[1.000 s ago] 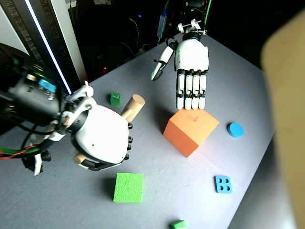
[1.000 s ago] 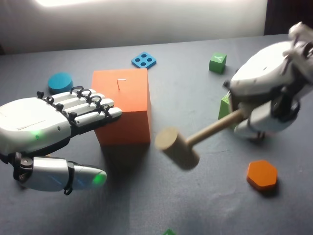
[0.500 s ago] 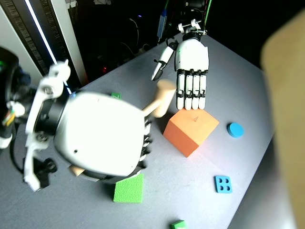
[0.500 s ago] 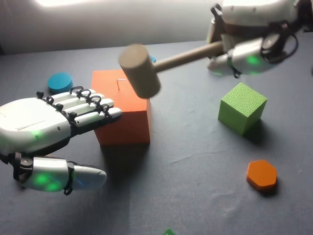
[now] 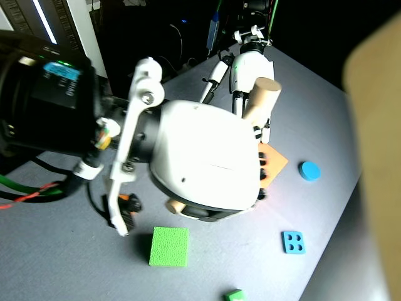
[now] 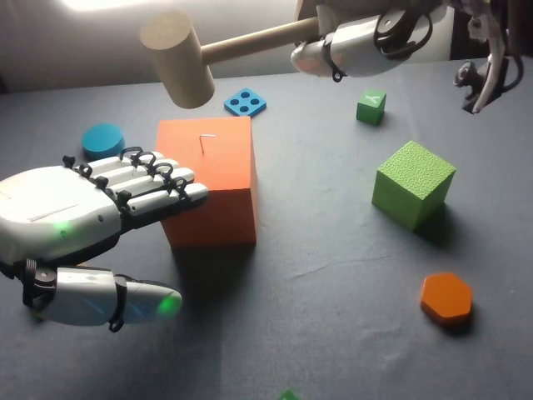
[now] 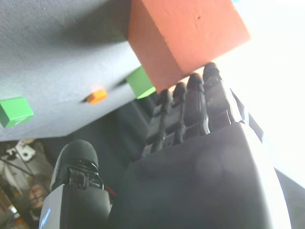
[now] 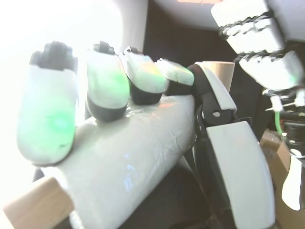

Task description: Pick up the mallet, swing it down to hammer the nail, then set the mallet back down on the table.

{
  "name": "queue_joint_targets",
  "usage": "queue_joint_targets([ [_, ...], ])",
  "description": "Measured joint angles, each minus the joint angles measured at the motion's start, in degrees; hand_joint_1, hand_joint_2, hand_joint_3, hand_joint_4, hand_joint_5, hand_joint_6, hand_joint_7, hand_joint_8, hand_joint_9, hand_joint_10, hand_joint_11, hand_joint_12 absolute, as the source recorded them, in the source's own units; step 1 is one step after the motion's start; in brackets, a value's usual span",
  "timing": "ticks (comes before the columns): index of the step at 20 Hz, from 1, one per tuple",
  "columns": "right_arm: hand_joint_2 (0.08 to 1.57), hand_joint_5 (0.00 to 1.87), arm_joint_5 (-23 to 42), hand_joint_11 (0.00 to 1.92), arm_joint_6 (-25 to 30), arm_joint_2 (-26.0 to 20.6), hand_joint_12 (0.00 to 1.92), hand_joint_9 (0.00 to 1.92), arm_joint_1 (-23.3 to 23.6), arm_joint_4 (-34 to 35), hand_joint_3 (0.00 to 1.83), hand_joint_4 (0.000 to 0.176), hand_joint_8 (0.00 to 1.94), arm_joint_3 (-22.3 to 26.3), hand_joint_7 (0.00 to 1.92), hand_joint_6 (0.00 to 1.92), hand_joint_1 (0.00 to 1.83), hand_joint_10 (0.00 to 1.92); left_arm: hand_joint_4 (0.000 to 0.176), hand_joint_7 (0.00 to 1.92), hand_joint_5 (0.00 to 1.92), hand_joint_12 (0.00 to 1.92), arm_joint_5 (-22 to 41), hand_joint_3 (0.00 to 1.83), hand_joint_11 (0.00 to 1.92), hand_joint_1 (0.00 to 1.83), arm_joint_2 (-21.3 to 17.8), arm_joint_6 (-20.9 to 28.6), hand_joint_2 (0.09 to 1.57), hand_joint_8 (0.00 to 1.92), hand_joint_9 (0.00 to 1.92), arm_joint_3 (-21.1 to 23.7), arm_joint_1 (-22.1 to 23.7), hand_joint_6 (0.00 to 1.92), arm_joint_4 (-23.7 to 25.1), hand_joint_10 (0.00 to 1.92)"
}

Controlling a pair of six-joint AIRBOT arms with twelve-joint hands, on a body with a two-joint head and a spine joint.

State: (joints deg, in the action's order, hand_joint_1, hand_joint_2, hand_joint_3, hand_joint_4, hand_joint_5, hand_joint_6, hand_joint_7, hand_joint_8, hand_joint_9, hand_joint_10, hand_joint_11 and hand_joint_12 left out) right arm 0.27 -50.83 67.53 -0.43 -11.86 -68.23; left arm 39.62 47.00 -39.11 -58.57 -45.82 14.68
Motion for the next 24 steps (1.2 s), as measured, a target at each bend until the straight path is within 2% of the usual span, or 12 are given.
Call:
queue_joint_targets([
  [1,1.57,1.16,1.49,1.87,-0.83,0.02,1.92,1.69,-0.87,-0.15,0.05,0.176,1.94,0.0,1.44,1.92,0.19,1.92,0.0,0.01,0.02,0.0,-0.02,0.0,0.0,0.0,-0.02,0.0,1.2,0.0,0.0,0.0,-0.02,0.0,0.0,0.0],
  [2,1.57,1.17,2.67,1.87,-4.33,0.37,1.92,1.7,-2.05,3.48,0.04,0.176,1.94,0.02,1.45,1.92,0.22,1.92,0.0,0.01,0.01,0.0,-0.02,0.0,0.0,0.0,-0.02,0.0,1.2,0.0,0.0,0.0,-0.02,0.0,-0.04,0.0],
  [3,1.57,1.19,3.04,1.86,-10.69,0.68,1.92,1.69,-2.43,11.41,0.04,0.176,1.94,0.07,1.45,1.92,0.23,1.92,0.0,0.0,0.0,0.0,-0.04,0.0,0.0,0.0,-0.02,0.0,1.19,0.0,0.0,0.0,-0.02,0.0,-0.04,0.0],
  [4,1.57,1.21,5.33,1.86,-22.93,1.05,1.92,1.68,-3.54,24.17,0.04,0.176,1.94,0.26,1.45,1.92,0.23,1.92,0.0,0.0,0.01,0.0,-0.07,0.0,0.0,0.0,-0.02,0.0,1.19,0.0,0.0,0.0,0.0,0.0,0.02,0.0],
  [5,1.57,1.2,6.64,1.86,-25.66,1.2,1.92,1.68,-4.04,26.93,0.04,0.176,1.94,0.31,1.45,1.92,0.25,1.92,0.0,0.01,0.01,0.01,-0.07,0.0,0.01,0.0,-0.02,0.0,1.19,0.01,0.0,0.0,-0.02,0.0,0.04,0.0],
  [6,1.57,1.19,7.98,1.86,-28.0,1.49,1.92,1.68,-4.9,30.6,0.04,0.176,1.94,0.28,1.45,1.92,0.25,1.92,0.0,0.01,0.01,0.0,-0.07,0.0,0.01,0.0,-0.02,0.0,1.19,0.0,0.0,0.0,0.0,0.0,0.02,0.0],
  [9,1.57,1.17,9.35,1.84,-28.96,1.36,1.92,1.67,-6.78,32.11,0.05,0.176,1.94,0.66,1.43,1.92,0.22,1.92,0.0,0.01,0.01,0.0,-0.07,0.0,0.01,0.0,-0.02,0.0,1.19,0.0,0.0,0.0,0.0,0.0,0.0,0.0],
  [12,1.57,1.14,10.54,1.84,-39.28,1.25,1.92,1.66,-9.44,34.14,0.03,0.176,1.94,2.56,1.42,1.92,0.18,1.92,0.0,0.02,0.02,0.01,-0.09,0.0,0.02,0.0,-0.02,0.02,1.19,0.01,0.01,0.0,0.07,0.01,0.02,0.0],
  [15,1.57,1.15,12.57,1.85,-49.88,1.2,1.92,1.68,-9.33,53.18,0.02,0.176,1.94,4.61,1.45,1.92,0.14,1.92,0.0,0.03,0.03,0.02,-0.07,0.0,0.03,0.0,-0.02,0.02,1.19,0.01,0.02,0.0,0.07,0.01,0.02,0.01],
  [18,1.57,1.15,16.09,1.85,-56.52,1.31,1.92,1.69,-8.98,65.92,0.02,0.176,1.94,4.68,1.45,1.92,0.15,1.92,0.0,0.02,0.03,0.02,-0.09,0.0,0.03,0.0,-0.02,0.02,1.19,0.0,0.01,0.0,0.13,0.0,0.04,0.0],
  [20,1.57,1.17,17.05,1.87,-58.77,1.36,1.92,1.71,-8.41,67.98,0.02,0.176,1.94,4.52,1.48,1.92,0.17,1.92,0.0,0.03,0.03,0.02,-0.09,0.0,0.03,0.0,-0.02,0.02,1.19,0.0,0.02,0.0,0.13,0.0,0.02,0.0],
  [24,1.57,1.13,17.29,1.86,-59.04,2.03,1.92,1.69,-6.19,68.04,0.02,0.176,1.94,4.57,1.46,1.92,0.19,1.92,0.0,0.02,0.02,0.02,-0.11,0.0,0.02,0.0,-0.02,0.02,1.19,0.01,0.01,0.0,0.13,0.01,0.04,0.0],
])
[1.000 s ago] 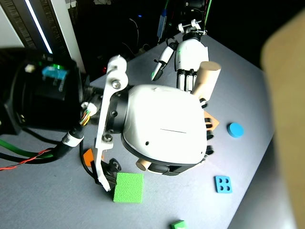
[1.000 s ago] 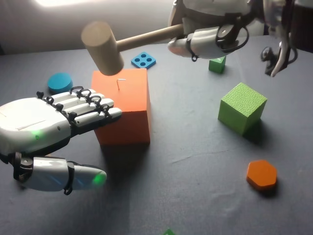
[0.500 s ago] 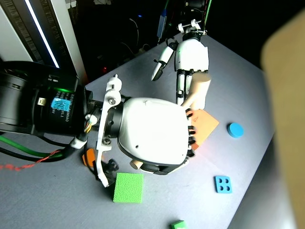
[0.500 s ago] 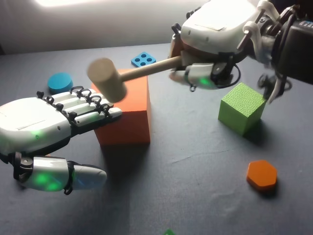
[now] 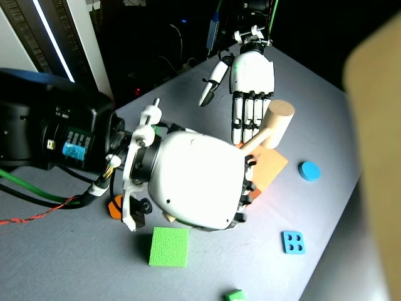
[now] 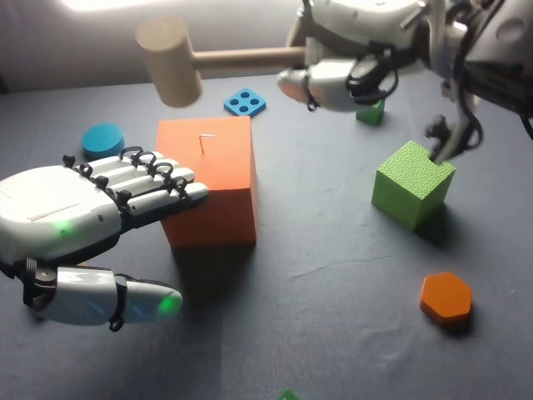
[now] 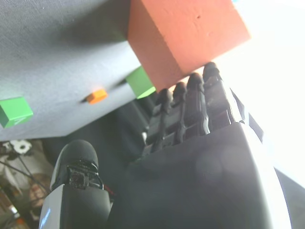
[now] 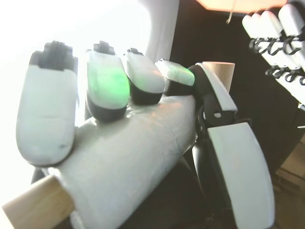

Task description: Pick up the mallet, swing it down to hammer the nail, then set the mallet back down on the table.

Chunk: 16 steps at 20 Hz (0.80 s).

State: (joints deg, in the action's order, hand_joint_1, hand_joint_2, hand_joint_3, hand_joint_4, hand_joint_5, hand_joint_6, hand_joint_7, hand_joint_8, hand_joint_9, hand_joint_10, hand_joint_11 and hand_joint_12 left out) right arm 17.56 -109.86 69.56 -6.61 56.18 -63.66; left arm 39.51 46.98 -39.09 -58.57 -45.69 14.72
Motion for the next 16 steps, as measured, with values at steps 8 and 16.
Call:
queue_joint_targets([
  [8,1.57,1.1,0.42,1.84,-0.87,0.7,1.92,1.66,1.36,-0.04,0.02,0.165,1.94,-0.81,1.44,1.92,0.23,1.92,0.0,0.02,0.02,0.02,0.0,0.0,0.03,0.0,0.0,0.0,1.19,0.0,0.01,0.0,-0.02,0.0,-0.04,0.0],
  [16,1.57,1.15,-3.04,1.85,-4.96,3.58,1.92,1.69,-7.21,7.69,0.0,0.173,1.94,-6.78,1.48,1.92,0.28,1.92,0.0,0.0,0.01,0.02,-0.04,0.0,0.0,0.0,0.0,0.0,1.2,0.0,0.0,0.0,-0.02,0.0,-0.07,0.0],
])
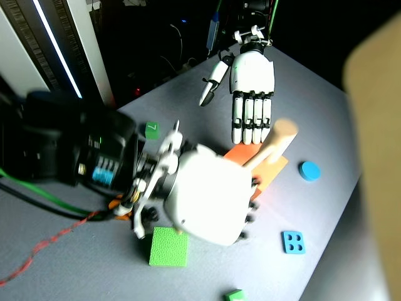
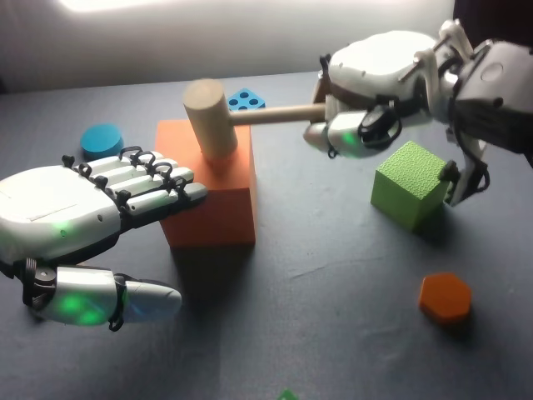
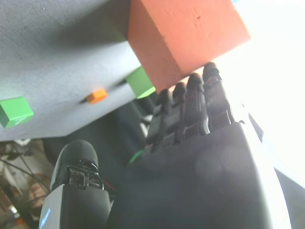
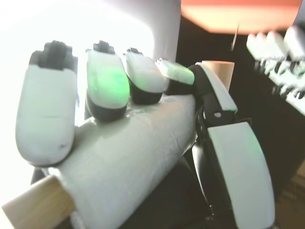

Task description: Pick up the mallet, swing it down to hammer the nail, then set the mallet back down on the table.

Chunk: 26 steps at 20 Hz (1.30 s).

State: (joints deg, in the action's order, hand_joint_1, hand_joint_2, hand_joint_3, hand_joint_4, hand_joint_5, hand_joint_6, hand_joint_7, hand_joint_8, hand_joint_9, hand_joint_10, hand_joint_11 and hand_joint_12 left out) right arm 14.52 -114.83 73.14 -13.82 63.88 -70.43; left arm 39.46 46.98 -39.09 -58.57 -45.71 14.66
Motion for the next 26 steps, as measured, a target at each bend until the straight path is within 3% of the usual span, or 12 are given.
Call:
queue_joint_targets([
  [4,1.56,1.18,-0.52,1.87,-2.03,-0.33,1.92,1.71,1.46,-0.52,0.0,0.176,1.94,0.11,1.5,1.92,0.33,1.92,0.0,0.02,0.02,0.02,0.0,0.0,0.02,0.0,0.0,0.0,1.2,0.01,0.01,0.0,0.0,0.01,0.04,0.0],
  [9,1.56,1.18,0.07,1.86,-2.03,-1.16,1.92,1.69,6.95,-0.94,0.0,0.176,1.94,0.33,1.48,1.92,0.35,1.92,0.0,0.02,0.03,0.02,0.02,0.0,0.02,0.0,0.0,0.0,1.2,0.0,0.01,0.0,0.0,0.01,0.09,0.0],
  [11,1.55,1.11,-0.22,1.83,-2.12,-1.16,1.92,1.64,6.03,-0.83,0.0,0.176,1.94,0.33,1.42,1.92,0.41,1.92,0.0,0.02,0.03,0.02,0.04,0.0,0.03,0.0,0.0,0.0,1.19,0.0,0.02,0.0,0.0,0.0,0.04,0.0],
  [13,1.54,1.17,-0.44,1.83,-2.54,-1.4,1.92,1.66,4.15,-0.68,0.0,0.176,1.94,0.7,1.46,1.92,0.44,1.92,0.0,0.02,0.02,0.02,0.04,0.0,0.01,0.0,0.0,0.0,1.2,0.0,0.0,0.0,0.0,0.0,0.07,0.0],
  [18,1.53,1.21,-2.21,1.87,-4.52,-6.84,1.92,1.69,1.81,-1.18,0.0,0.176,1.94,6.75,1.49,1.92,0.49,1.92,0.0,0.03,0.03,0.03,0.04,0.0,0.02,0.0,0.0,0.0,1.21,0.0,0.01,0.0,0.0,0.0,0.02,0.0],
  [24,1.52,1.23,-3.52,1.88,-4.72,-14.45,1.92,1.71,-1.49,-10.01,0.0,0.176,1.94,17.59,1.51,1.92,0.55,1.92,0.0,0.03,0.03,0.03,0.09,0.0,0.02,0.0,0.0,0.0,1.19,0.0,0.01,0.0,0.0,0.0,0.04,0.0],
  [26,1.52,1.22,-4.11,1.88,-3.96,-14.71,1.92,1.71,-2.86,-13.81,0.0,0.176,1.94,18.73,1.51,1.92,0.57,1.92,0.0,0.04,0.04,0.03,0.04,0.0,0.02,0.0,0.0,0.0,1.21,0.0,0.02,0.0,0.0,0.0,0.02,0.01],
])
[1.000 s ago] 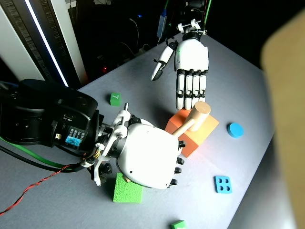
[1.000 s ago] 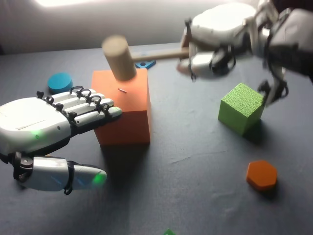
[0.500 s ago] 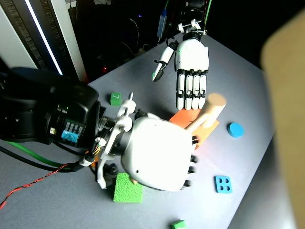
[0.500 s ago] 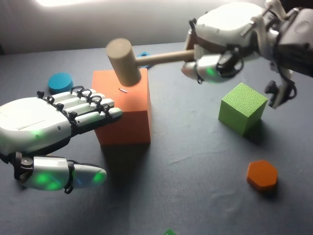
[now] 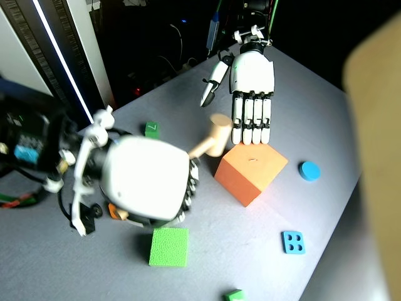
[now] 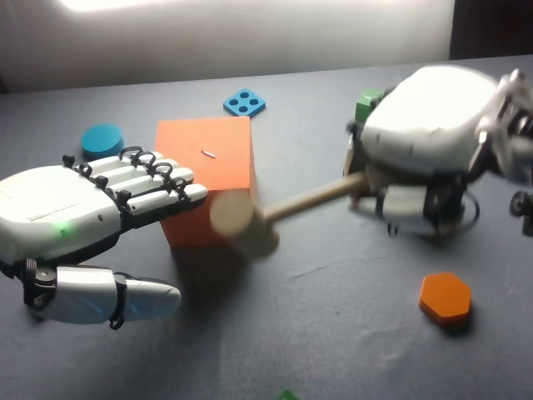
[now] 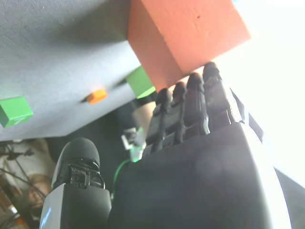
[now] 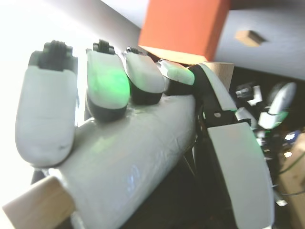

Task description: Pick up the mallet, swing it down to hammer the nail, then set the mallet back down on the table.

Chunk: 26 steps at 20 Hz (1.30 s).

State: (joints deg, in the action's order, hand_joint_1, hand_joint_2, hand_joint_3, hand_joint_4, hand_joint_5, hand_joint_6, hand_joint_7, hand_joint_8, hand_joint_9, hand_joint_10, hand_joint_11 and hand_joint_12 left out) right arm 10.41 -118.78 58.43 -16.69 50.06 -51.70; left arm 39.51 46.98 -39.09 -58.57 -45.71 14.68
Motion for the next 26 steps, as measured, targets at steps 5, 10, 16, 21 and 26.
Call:
queue_joint_targets([
  [5,1.52,1.23,0.66,1.87,0.63,4.92,1.92,1.7,-2.19,-8.5,0.0,0.176,1.94,-1.22,1.5,1.92,0.55,1.92,0.0,0.04,0.03,0.04,0.11,0.0,0.02,0.0,0.0,0.0,1.2,0.0,0.02,0.0,0.0,0.0,0.02,0.01],
  [10,1.52,1.2,1.57,1.86,0.76,11.52,1.92,1.68,-3.37,-8.59,0.0,0.176,1.94,-6.29,1.48,1.92,0.52,1.92,0.0,0.03,0.02,0.04,-0.15,0.0,0.01,0.0,0.0,0.33,1.21,0.0,0.01,0.0,0.39,0.0,0.11,0.0],
  [16,1.51,1.21,2.49,1.85,1.88,16.9,1.92,1.66,-4.74,-8.59,0.0,0.176,1.94,-10.05,1.47,1.92,0.53,1.92,0.0,0.01,0.01,0.02,-1.36,0.0,0.0,0.0,-0.13,1.07,1.21,0.0,0.0,-0.24,2.89,0.0,0.57,0.0],
  [21,1.29,1.04,3.28,1.46,1.92,17.77,1.92,1.26,-6.08,-8.61,0.0,0.063,1.94,-11.13,1.13,1.92,0.26,1.92,0.0,0.01,0.01,0.02,-1.44,0.0,0.01,0.0,-1.77,1.38,1.21,0.0,0.0,-0.83,6.29,0.0,0.55,0.0],
  [26,1.25,0.58,3.72,0.78,1.86,17.73,1.92,0.71,-6.84,-10.36,0.0,0.0,1.94,-11.19,0.67,1.82,0.32,1.92,0.0,0.02,0.01,0.02,-1.79,0.0,0.01,0.0,-3.32,1.38,1.2,0.0,0.01,-0.81,8.9,0.0,0.98,0.0],
])
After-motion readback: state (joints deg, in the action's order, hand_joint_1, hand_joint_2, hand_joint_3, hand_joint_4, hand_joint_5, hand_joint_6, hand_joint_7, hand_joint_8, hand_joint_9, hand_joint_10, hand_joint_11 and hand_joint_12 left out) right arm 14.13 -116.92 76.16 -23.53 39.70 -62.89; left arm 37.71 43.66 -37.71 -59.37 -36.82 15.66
